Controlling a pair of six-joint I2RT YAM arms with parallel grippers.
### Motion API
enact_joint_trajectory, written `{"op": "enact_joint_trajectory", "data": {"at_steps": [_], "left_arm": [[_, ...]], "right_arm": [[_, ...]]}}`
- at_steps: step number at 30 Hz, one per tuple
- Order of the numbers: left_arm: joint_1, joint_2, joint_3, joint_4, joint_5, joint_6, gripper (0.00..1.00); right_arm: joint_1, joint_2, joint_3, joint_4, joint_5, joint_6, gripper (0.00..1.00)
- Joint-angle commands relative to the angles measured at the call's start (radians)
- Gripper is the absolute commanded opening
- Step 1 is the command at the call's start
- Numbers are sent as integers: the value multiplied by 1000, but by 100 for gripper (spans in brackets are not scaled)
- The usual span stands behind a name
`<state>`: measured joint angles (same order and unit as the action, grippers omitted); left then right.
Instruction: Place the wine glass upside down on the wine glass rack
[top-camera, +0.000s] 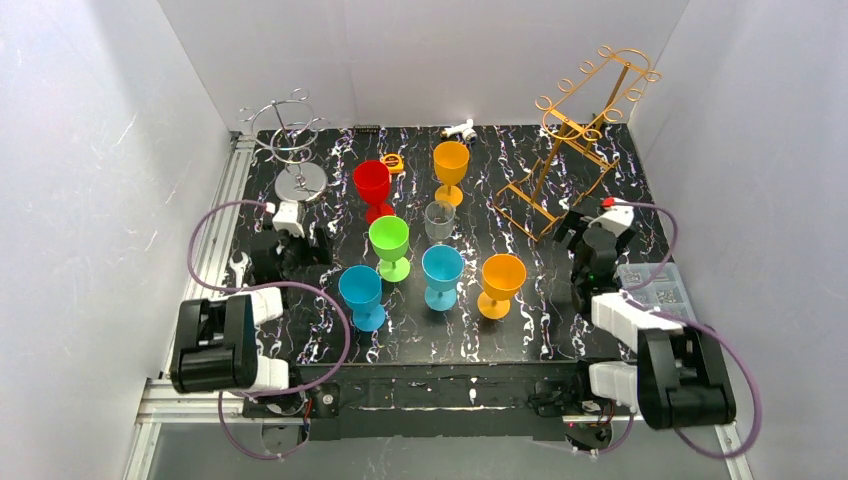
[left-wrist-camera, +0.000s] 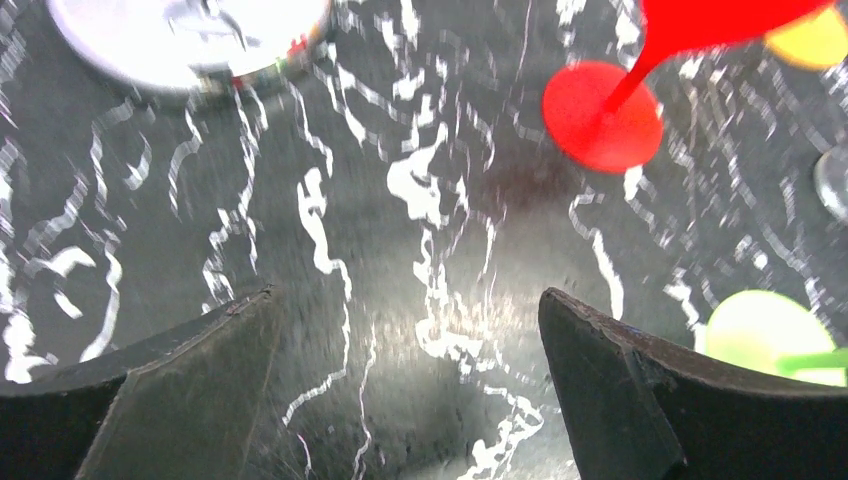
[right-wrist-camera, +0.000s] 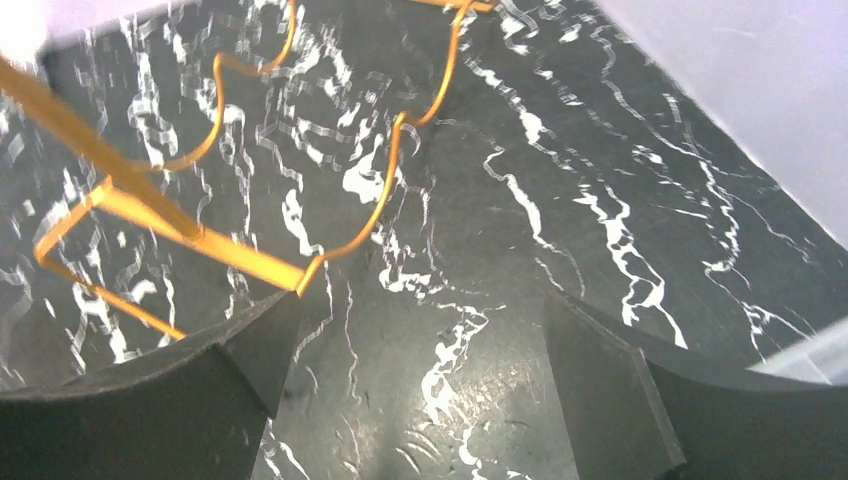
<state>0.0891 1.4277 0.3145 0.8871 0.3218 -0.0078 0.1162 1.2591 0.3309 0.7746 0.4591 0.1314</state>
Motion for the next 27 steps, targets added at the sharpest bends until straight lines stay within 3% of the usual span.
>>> {"op": "enact_joint_trajectory", "data": {"at_steps": [1, 5, 9, 13, 16, 22, 24, 27], "left_arm": [[4, -185, 137, -324, 12, 17, 99], [8, -324, 206, -570, 49, 24, 99], [12, -397, 338, -933, 112, -13, 99], [12, -392, 529, -1302, 136, 37, 99], [12, -399, 645, -1487, 110, 104, 99], [22, -447, 781, -1637, 138, 94, 99], [23, -431, 867, -1682, 161, 46, 99], [22, -402, 921, -1696, 172, 31, 99]], "right_arm": [[-39, -177, 39, -324, 125, 342, 100], [-50, -258, 129, -556, -16, 343, 100], [-49, -355, 199, -686, -167, 311, 100], [-38, -397, 341, -892, -178, 232, 100], [-34, -421, 447, -984, -206, 194, 100], [3, -358, 734, -1126, -253, 191, 100], [3, -191, 1032, -1320, -333, 256, 100], [2, -70, 1291, -1398, -315, 324, 100]]}}
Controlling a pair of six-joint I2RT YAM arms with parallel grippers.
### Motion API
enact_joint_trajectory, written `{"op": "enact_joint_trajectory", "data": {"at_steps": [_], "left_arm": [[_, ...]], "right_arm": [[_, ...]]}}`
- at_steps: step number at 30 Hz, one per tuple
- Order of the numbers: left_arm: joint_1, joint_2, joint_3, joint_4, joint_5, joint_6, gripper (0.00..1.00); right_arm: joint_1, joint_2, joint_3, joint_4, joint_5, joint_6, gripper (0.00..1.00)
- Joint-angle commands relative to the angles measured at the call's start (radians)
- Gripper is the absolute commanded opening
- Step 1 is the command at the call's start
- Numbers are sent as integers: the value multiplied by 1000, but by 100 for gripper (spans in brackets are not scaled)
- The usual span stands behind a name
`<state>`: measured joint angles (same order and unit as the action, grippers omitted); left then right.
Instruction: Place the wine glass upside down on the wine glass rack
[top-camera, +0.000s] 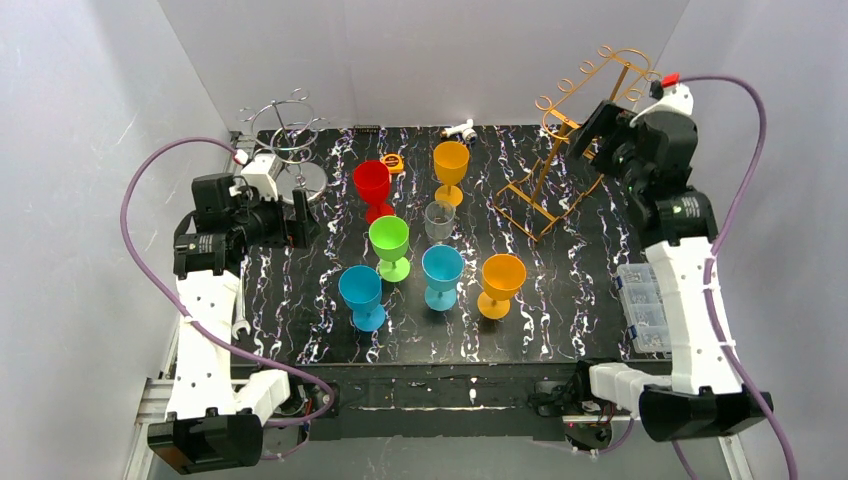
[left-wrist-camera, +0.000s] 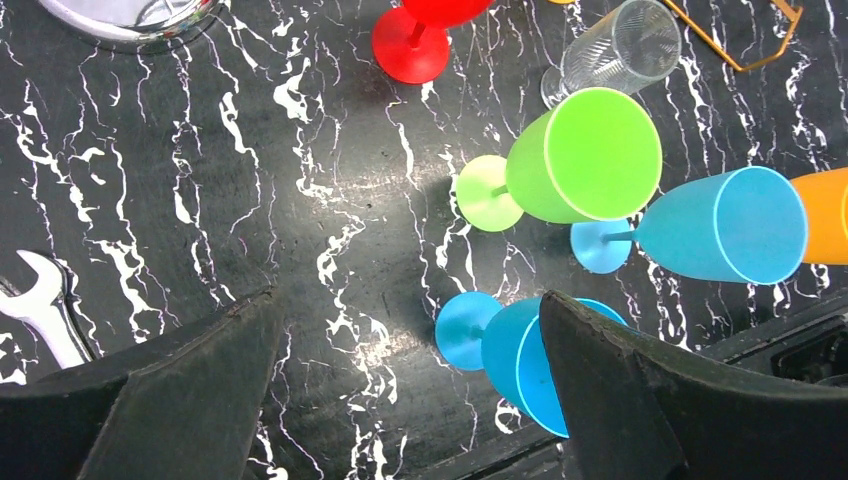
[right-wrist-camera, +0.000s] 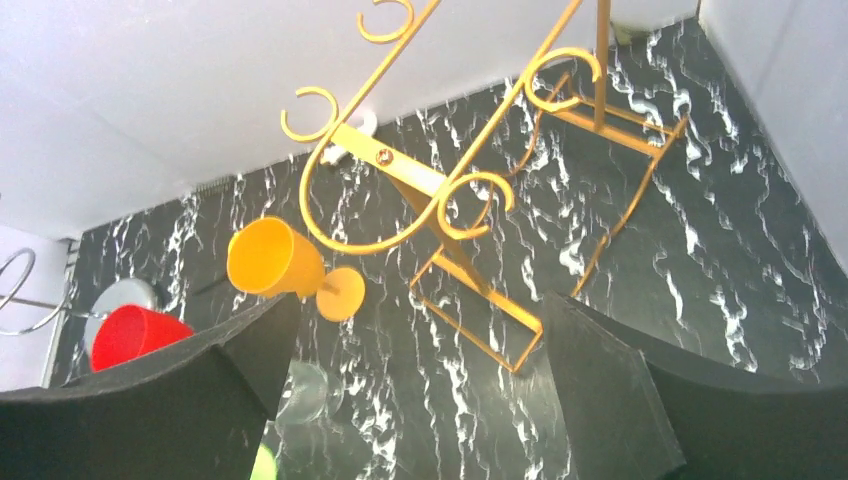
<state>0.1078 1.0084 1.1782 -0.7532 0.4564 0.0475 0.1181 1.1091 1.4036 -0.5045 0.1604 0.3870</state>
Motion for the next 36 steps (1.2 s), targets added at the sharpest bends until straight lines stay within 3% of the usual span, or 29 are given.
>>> {"op": "enact_joint_trajectory", "data": {"at_steps": [1, 7, 13, 21, 30, 36], "left_arm": [[4, 27, 71, -58, 43, -25, 99], [5, 42, 115, -84, 49, -24, 99], [5, 49, 144, -96, 84, -35, 99], [4, 63, 171, -119, 107, -26, 99], [4, 71, 216, -155, 138, -9, 99], [5, 72, 229, -168, 145, -4, 99]], "right_arm": [[-1, 136, 299, -152, -17, 95, 100], [-27, 238, 376, -182, -59, 168, 100], [-108, 262, 368, -192, -103, 225, 93], [-250, 310, 262, -17, -247, 331, 87], [-259, 368, 181, 192, -278, 434, 73], [-261, 392, 125, 280, -258, 479, 60]]}}
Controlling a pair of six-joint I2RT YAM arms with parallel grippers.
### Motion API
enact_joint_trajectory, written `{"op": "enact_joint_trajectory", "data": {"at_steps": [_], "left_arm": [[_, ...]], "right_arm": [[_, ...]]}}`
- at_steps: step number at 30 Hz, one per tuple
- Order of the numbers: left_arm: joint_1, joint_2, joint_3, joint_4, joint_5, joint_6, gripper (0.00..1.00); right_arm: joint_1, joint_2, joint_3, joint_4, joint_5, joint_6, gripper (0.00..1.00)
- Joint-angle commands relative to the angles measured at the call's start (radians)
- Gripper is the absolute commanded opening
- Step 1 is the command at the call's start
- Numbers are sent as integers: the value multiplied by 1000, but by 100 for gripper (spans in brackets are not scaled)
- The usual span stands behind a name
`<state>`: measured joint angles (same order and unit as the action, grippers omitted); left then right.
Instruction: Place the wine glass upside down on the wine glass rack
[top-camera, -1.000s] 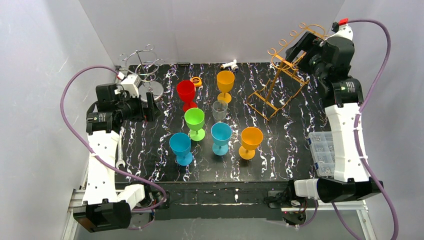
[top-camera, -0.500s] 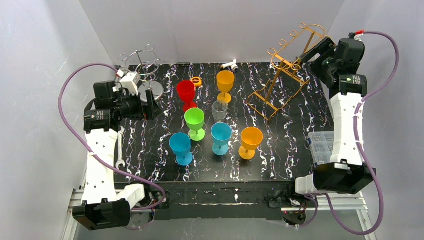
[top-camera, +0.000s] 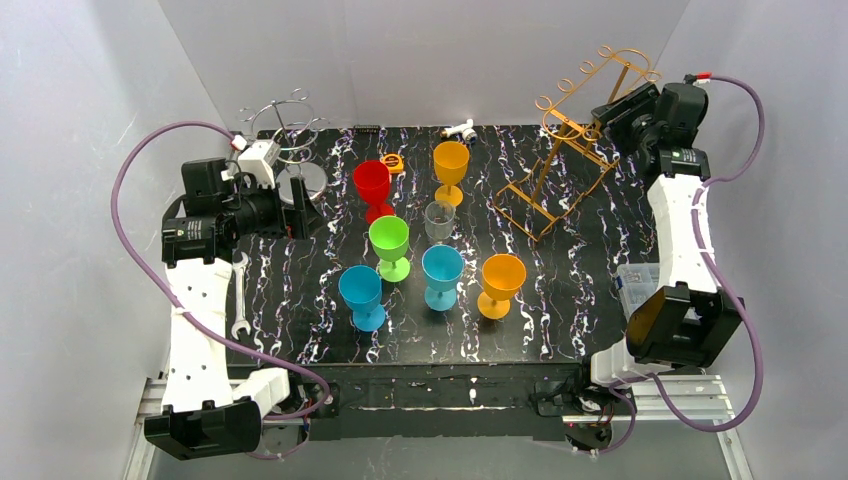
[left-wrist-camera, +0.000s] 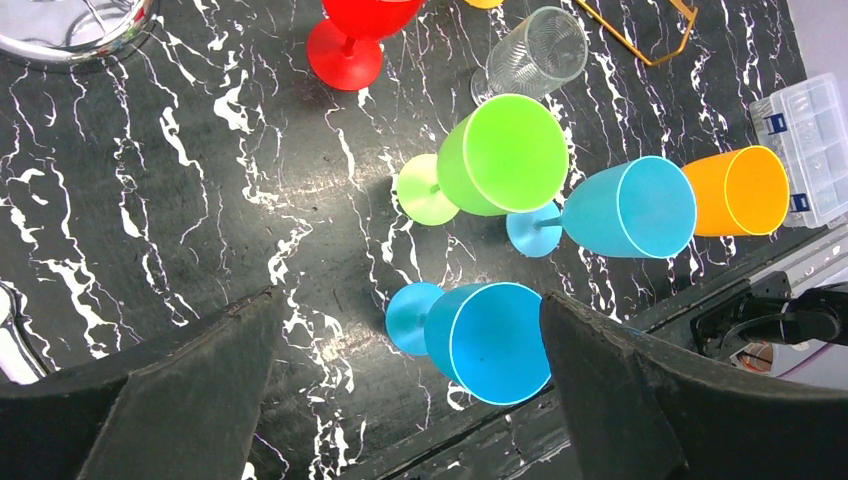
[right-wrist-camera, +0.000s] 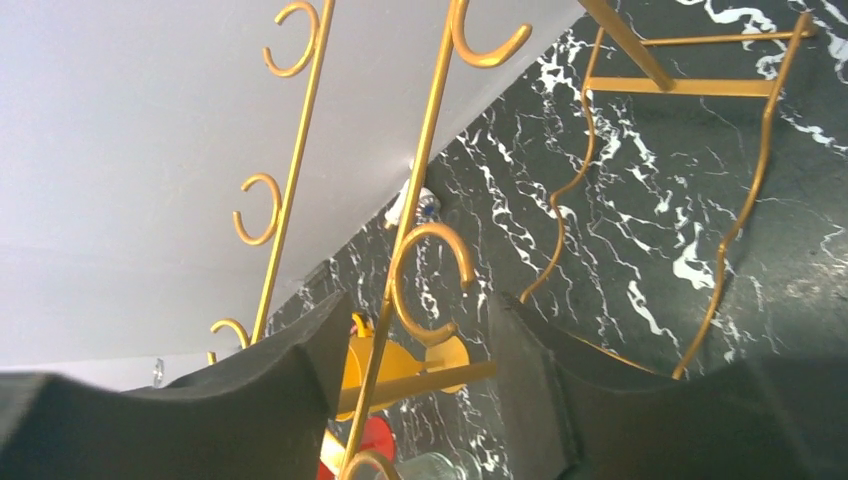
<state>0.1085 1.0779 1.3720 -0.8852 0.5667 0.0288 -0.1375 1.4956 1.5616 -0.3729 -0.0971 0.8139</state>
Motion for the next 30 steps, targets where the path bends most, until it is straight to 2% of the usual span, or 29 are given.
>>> {"op": "enact_joint_trajectory", "data": {"at_steps": [1, 5, 9, 13, 18, 22, 24, 27, 30], "left_arm": [[4, 3, 36, -38, 37, 15, 99], [3, 6, 46, -47, 41, 17, 99], [3, 8, 60, -52, 52, 15, 99], [3, 9, 65, -52, 66, 3, 99], [3, -1, 59, -51, 72, 2, 99], [3, -20, 52, -53, 75, 11, 99], [3, -25, 47, -53, 82, 11, 99], [3, -26, 46, -52, 111, 7, 99], [3, -16, 51, -50, 168, -6, 99]], "right_arm": [[-6, 9, -44, 170, -4, 62, 55], [0, 18, -70, 227, -25, 97, 27], [49, -31, -110, 240, 66, 97, 6], [125, -129, -192, 242, 227, 116, 1], [285, -269, -411, 379, 461, 173, 1], [311, -336, -626, 616, 477, 283, 1], [313, -349, -688, 682, 467, 332, 1], [353, -368, -773, 807, 531, 353, 1], [425, -383, -773, 787, 654, 322, 1]]}}
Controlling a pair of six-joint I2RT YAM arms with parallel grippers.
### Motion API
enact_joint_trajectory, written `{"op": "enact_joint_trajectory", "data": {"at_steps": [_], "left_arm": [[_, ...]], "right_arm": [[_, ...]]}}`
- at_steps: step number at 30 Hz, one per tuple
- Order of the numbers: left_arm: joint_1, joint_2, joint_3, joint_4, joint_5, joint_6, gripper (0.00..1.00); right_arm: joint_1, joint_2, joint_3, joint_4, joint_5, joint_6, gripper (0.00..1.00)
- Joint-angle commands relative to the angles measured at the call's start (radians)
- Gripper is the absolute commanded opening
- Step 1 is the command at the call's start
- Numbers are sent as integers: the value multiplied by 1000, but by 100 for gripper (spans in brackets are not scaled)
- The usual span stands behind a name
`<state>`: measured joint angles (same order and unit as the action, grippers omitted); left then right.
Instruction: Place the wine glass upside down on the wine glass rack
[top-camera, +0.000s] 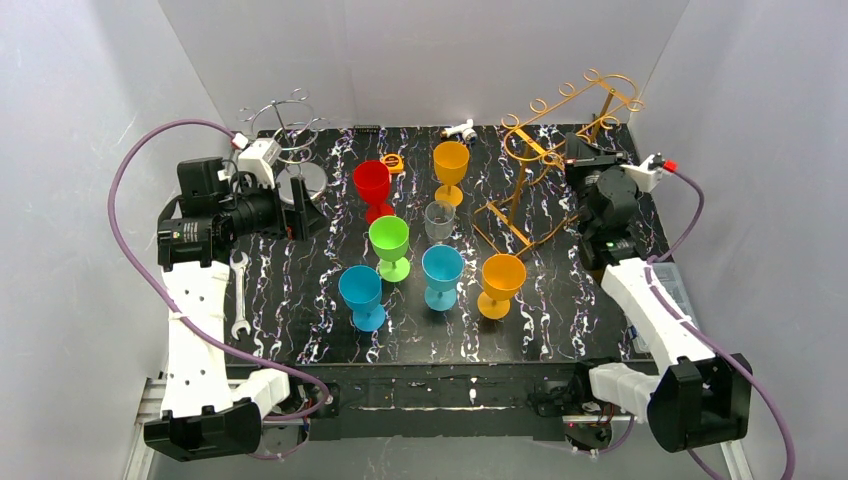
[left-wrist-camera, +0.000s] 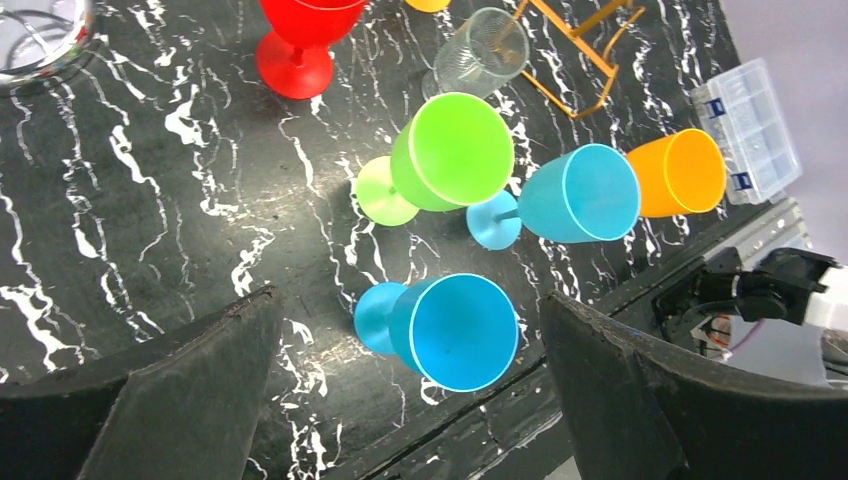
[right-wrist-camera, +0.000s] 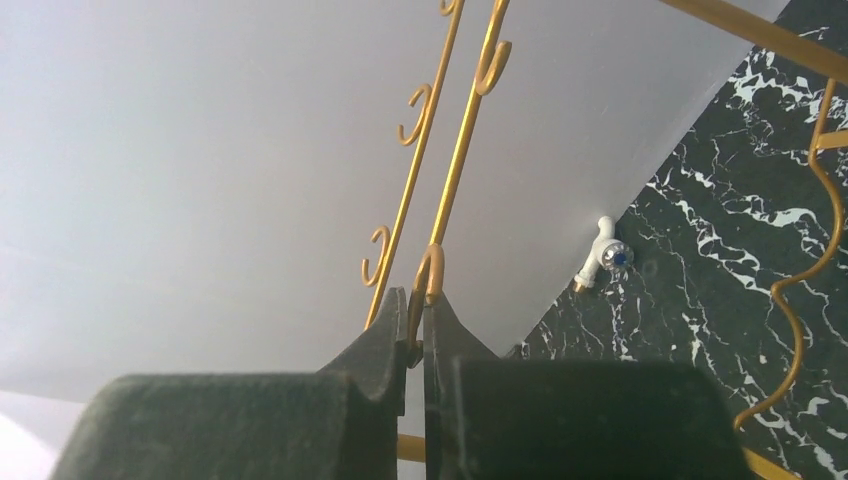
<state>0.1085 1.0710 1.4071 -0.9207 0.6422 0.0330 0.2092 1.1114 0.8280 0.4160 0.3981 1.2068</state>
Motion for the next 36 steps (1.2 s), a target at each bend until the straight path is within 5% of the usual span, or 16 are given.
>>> {"op": "enact_joint_trajectory", "data": {"at_steps": [1, 8, 13, 19, 26, 36], "left_arm": [[3, -4, 22, -13, 104, -19, 99], [3, 11, 58, -8, 124, -25, 99], [3, -5, 53, -9, 126, -25, 99], [3, -23, 41, -17, 125, -16, 99], [3, -26, 40, -39, 135, 14, 99], [3, -26, 62, -100, 127, 68, 99]], "right_arm": [[109, -6, -38, -12, 210, -89, 1], [337, -50, -46, -134, 535, -94, 1], [405, -39, -82, -132, 591, -57, 3], [445, -54, -68, -126, 572, -155, 52], [480, -161, 16, -403, 478, -287, 94], [569, -295, 97, -906, 391, -295, 98]]}}
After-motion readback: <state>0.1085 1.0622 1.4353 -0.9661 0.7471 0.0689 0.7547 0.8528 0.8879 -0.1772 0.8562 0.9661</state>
